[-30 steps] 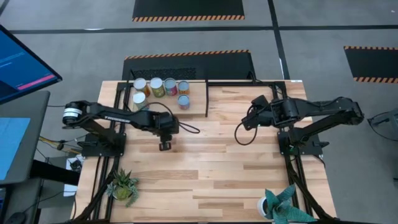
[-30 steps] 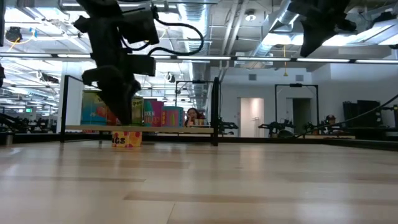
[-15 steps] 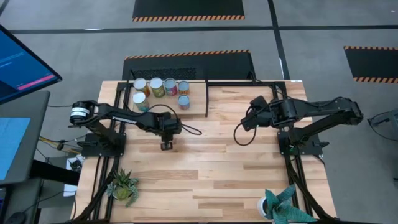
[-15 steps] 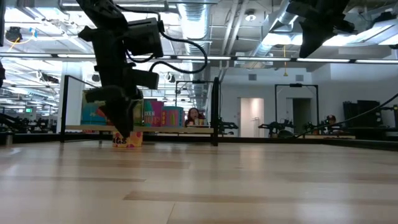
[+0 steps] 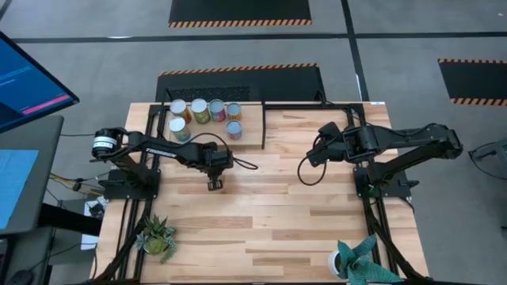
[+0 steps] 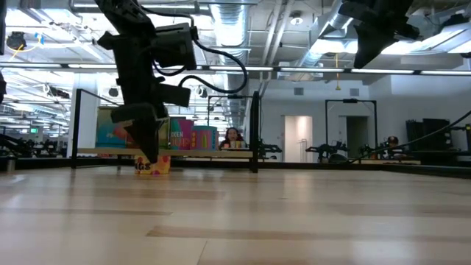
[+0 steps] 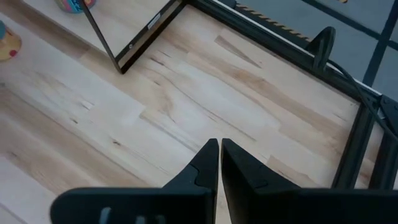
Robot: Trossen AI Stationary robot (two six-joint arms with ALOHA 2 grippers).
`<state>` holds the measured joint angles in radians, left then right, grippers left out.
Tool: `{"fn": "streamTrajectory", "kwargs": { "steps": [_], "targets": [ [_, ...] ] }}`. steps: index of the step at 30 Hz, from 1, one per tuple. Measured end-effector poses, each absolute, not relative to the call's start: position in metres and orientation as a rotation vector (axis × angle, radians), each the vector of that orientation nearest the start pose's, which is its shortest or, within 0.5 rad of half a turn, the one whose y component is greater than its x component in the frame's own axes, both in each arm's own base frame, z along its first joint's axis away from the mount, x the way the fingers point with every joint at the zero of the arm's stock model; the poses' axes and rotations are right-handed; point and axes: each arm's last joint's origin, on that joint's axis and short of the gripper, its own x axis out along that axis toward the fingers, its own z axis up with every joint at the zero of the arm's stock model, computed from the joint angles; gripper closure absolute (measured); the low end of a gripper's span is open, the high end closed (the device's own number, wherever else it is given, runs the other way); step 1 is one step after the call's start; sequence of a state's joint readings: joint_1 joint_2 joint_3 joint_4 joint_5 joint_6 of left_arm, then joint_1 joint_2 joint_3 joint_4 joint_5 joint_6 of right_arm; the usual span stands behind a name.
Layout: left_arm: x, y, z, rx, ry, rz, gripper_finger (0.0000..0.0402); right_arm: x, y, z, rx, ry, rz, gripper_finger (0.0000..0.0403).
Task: Pick and place cans onto a shelf
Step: Put the pineapple rings can on the shelf aligned with the corn can
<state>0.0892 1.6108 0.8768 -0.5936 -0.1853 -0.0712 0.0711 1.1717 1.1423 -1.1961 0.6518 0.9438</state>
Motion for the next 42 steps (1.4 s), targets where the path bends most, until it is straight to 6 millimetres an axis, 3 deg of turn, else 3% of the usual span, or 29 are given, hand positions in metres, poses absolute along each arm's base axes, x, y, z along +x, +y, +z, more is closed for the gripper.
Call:
{"fn": "streamTrajectory", "kwargs": {
  "steps": [4, 14, 22, 26, 31, 42],
  "targets": [
    [0.285, 0.028, 0.173, -0.022, 1.301, 0.208, 0.0398, 0.196, -0.004, 0.314, 0.377, 0.802, -0.975, 0.0360],
    [0.328, 0.039, 0.269, 0.099, 1.005, 0.161, 0.0400, 0.196, -0.004, 0.314, 0.377, 0.801, -0.975, 0.0360],
    [0.332, 0.090, 0.319, 0.195, 0.892, 0.373, 0.0401, 0.196, -0.004, 0.314, 0.377, 0.801, -0.975, 0.0360],
    [0.331, 0.124, 0.321, 0.156, 0.882, 0.456, 0.0401, 0.196, -0.004, 0.314, 0.377, 0.801, -0.975, 0.0360],
    [0.340, 0.152, 0.300, 0.128, 0.956, 0.456, 0.0401, 0.196, -0.004, 0.314, 0.376, 0.802, -0.975, 0.0360],
    [0.381, 0.175, 0.271, 0.174, 1.083, 0.411, 0.0401, 0.195, -0.004, 0.314, 0.376, 0.803, -0.975, 0.0360]
  ]
}}
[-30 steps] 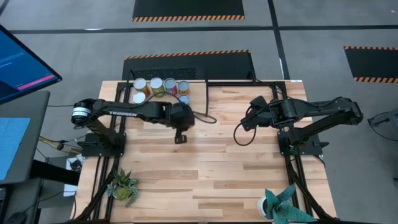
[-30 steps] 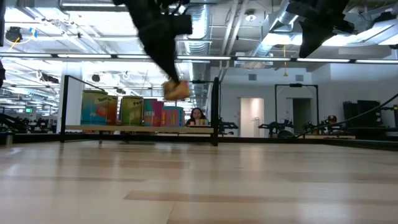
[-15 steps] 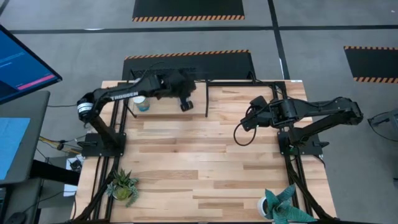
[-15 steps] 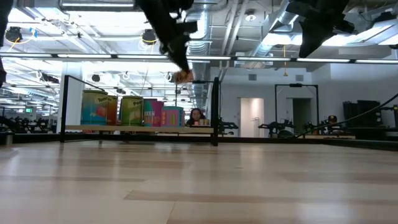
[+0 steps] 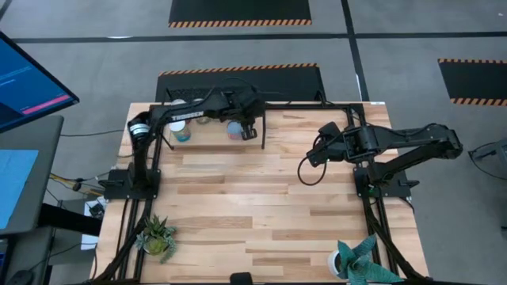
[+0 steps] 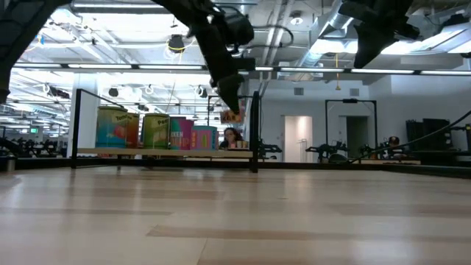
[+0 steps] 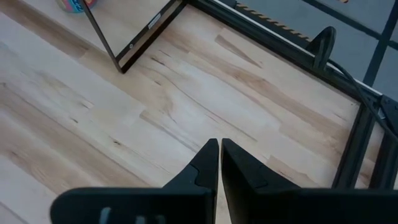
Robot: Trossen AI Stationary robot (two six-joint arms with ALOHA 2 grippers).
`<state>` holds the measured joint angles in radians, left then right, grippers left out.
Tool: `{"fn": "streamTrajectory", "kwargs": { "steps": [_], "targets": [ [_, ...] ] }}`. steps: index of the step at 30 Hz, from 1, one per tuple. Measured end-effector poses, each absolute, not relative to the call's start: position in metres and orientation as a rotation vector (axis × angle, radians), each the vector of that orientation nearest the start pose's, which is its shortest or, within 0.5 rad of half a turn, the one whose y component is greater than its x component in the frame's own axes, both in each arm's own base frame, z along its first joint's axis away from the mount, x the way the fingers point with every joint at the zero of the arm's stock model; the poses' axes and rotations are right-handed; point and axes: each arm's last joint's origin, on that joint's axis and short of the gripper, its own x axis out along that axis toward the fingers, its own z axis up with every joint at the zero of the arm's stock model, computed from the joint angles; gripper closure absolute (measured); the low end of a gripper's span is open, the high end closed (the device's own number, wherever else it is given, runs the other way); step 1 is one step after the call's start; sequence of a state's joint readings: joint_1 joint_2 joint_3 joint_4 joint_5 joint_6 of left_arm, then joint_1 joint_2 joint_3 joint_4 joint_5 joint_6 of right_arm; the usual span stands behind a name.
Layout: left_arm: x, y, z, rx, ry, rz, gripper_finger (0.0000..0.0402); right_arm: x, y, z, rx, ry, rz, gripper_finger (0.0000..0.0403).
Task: Pick and place cans onto a shelf
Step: Put the pineapple rings can on the shelf aligned with the corn can
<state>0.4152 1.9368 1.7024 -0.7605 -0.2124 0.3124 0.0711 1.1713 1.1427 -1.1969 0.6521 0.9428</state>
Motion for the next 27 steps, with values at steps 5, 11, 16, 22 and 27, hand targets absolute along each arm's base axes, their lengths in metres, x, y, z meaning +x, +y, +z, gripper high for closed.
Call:
{"fn": "streamTrajectory", "kwargs": {
  "steps": [5, 11, 16, 22, 27],
  "targets": [
    [0.392, 0.178, 0.254, 0.162, 1.125, 0.373, 0.0401, 0.195, -0.004, 0.314, 0.372, 0.806, -0.975, 0.0360],
    [0.396, 0.174, 0.246, 0.151, 1.145, 0.335, 0.0401, 0.195, -0.004, 0.314, 0.365, 0.812, -0.974, 0.0360],
    [0.394, 0.173, 0.245, 0.124, 1.165, 0.303, 0.0401, 0.195, -0.004, 0.314, 0.364, 0.811, -0.974, 0.0360],
    [0.394, 0.166, 0.241, 0.100, 1.170, 0.242, 0.0401, 0.195, -0.004, 0.314, 0.364, 0.812, -0.974, 0.0360],
    [0.398, 0.159, 0.236, 0.113, 1.166, 0.192, 0.0401, 0.195, -0.004, 0.314, 0.363, 0.812, -0.975, 0.0360]
  ]
}}
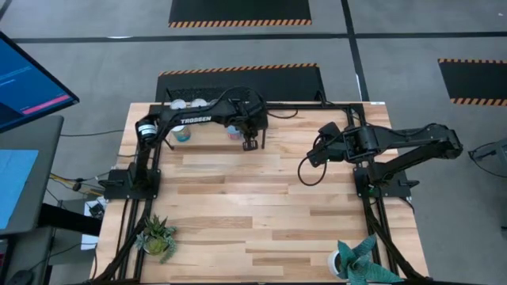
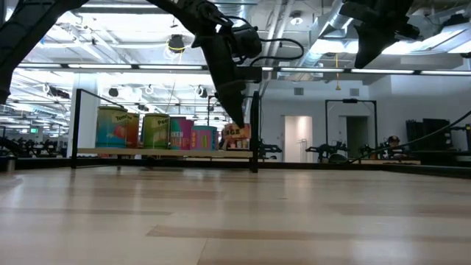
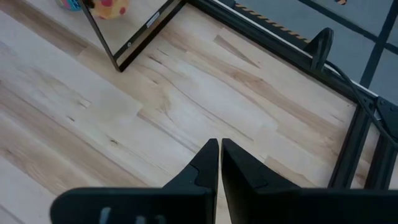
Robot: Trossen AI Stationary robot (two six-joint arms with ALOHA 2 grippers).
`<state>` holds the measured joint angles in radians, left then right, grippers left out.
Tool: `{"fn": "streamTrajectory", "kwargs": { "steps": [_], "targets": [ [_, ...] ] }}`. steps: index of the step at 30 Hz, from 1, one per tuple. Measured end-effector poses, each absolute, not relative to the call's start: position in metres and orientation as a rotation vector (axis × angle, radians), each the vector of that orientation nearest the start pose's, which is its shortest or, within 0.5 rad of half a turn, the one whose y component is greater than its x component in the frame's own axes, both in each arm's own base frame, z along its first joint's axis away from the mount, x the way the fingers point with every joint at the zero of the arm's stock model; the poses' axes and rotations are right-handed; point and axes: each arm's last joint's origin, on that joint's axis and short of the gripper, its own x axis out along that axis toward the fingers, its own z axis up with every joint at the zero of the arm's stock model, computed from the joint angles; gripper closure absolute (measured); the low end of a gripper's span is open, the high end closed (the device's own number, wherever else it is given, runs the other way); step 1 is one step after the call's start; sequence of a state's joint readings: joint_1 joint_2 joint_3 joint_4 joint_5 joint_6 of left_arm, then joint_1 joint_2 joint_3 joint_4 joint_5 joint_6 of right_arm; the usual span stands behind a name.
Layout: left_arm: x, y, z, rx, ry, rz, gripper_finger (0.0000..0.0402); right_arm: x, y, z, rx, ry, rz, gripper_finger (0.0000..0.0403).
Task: Pick and place cans onto a shelf
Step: Put the pineapple rings can on the shelf aligned with the corn can
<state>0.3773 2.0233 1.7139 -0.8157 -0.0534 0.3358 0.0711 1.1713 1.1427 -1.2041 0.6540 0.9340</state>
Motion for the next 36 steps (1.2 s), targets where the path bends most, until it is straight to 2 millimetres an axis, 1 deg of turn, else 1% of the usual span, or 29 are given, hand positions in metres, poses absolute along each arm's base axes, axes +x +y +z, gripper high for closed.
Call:
{"fn": "streamTrajectory", "kwargs": {
  "steps": [3, 6, 8, 11, 18, 22, 36],
  "targets": [
    [0.398, 0.157, 0.231, 0.112, 1.192, 0.184, 0.0401, 0.195, -0.004, 0.314, 0.363, 0.811, -0.975, 0.0360],
    [0.403, 0.157, 0.224, 0.128, 1.194, 0.182, 0.0401, 0.195, -0.004, 0.314, 0.363, 0.811, -0.975, 0.0360],
    [0.401, 0.156, 0.221, 0.134, 1.236, 0.202, 0.0401, 0.195, -0.004, 0.314, 0.364, 0.811, -0.975, 0.0360],
    [0.403, 0.157, 0.223, 0.154, 1.213, 0.220, 0.0400, 0.195, -0.004, 0.314, 0.365, 0.812, -0.974, 0.0360],
    [0.403, 0.156, 0.222, 0.134, 1.216, 0.191, 0.0386, 0.195, -0.004, 0.314, 0.364, 0.812, -0.974, 0.0360],
    [0.403, 0.156, 0.222, 0.114, 1.215, 0.204, 0.0381, 0.195, -0.004, 0.314, 0.365, 0.812, -0.974, 0.0360],
    [0.404, 0.156, 0.222, 0.105, 1.201, 0.192, 0.0378, 0.195, -0.004, 0.314, 0.365, 0.813, -0.973, 0.0360]
  ]
}}
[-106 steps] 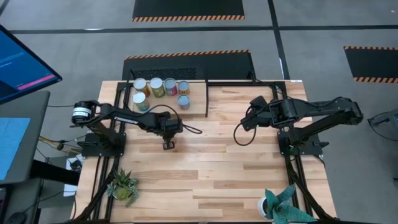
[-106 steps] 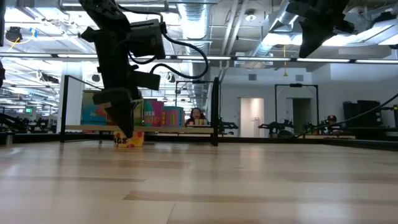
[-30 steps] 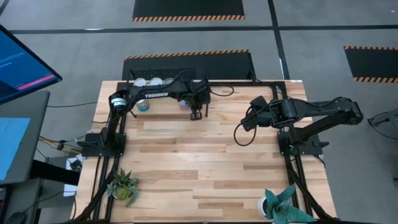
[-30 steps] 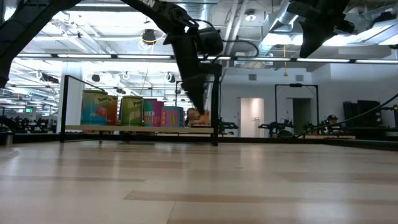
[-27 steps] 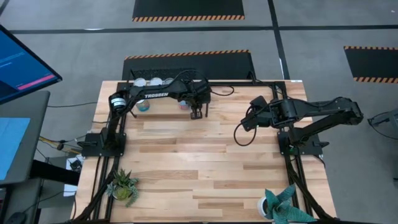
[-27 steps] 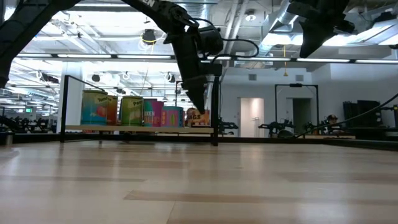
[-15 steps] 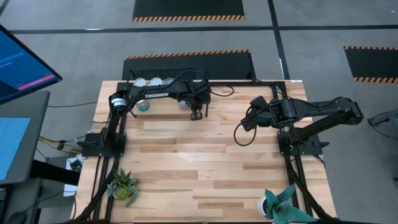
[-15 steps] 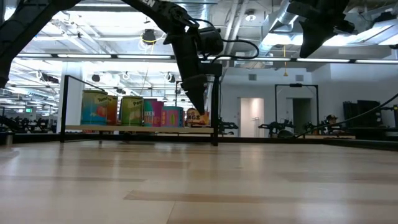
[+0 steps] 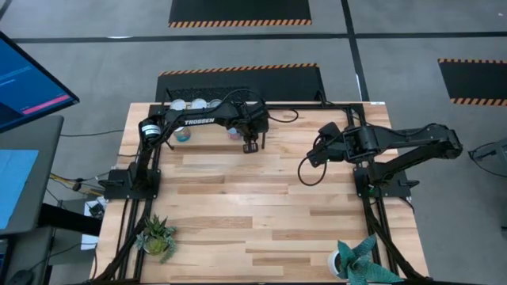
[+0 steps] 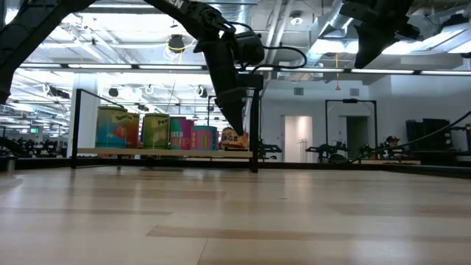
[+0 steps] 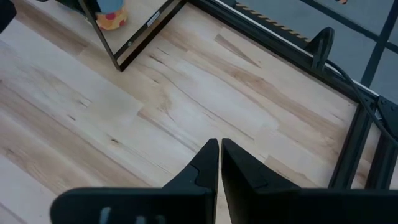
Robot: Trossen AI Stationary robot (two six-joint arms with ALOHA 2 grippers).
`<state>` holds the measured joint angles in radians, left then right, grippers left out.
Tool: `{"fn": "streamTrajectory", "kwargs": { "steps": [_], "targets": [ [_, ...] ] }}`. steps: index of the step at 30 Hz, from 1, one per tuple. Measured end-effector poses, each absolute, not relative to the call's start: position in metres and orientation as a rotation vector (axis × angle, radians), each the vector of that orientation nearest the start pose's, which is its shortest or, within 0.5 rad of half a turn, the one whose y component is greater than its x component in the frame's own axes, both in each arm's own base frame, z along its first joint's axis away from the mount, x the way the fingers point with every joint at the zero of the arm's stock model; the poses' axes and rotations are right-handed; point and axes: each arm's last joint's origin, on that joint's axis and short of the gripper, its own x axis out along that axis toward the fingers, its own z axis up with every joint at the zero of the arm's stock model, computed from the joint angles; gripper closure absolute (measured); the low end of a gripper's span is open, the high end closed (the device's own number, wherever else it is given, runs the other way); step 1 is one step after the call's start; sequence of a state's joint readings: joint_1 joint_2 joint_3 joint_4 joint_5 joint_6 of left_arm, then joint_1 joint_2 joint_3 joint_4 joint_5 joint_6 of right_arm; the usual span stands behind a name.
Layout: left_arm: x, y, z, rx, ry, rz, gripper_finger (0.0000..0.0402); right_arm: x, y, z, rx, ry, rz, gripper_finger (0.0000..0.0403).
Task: Pick and place cans onto a shelf
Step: Put the pineapple rings can on the shelf aligned with the corn can, then return to Home Position
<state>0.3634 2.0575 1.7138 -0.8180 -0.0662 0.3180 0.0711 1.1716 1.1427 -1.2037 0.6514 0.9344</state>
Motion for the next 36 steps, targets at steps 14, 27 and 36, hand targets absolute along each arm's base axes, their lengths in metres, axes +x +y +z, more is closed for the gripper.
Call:
{"fn": "streamTrajectory", "kwargs": {
  "steps": [14, 27, 36],
  "targets": [
    [0.403, 0.159, 0.222, 0.102, 1.201, 0.198, 0.0341, 0.195, -0.003, 0.314, 0.365, 0.813, -0.972, 0.0360],
    [0.403, 0.162, 0.248, 0.103, 1.219, 0.306, 0.0262, 0.195, -0.003, 0.314, 0.365, 0.814, -0.971, 0.0360],
    [0.382, 0.152, 0.299, -0.017, 1.372, 0.368, 0.0259, 0.195, -0.003, 0.314, 0.365, 0.814, -0.971, 0.0360]
  ]
}}
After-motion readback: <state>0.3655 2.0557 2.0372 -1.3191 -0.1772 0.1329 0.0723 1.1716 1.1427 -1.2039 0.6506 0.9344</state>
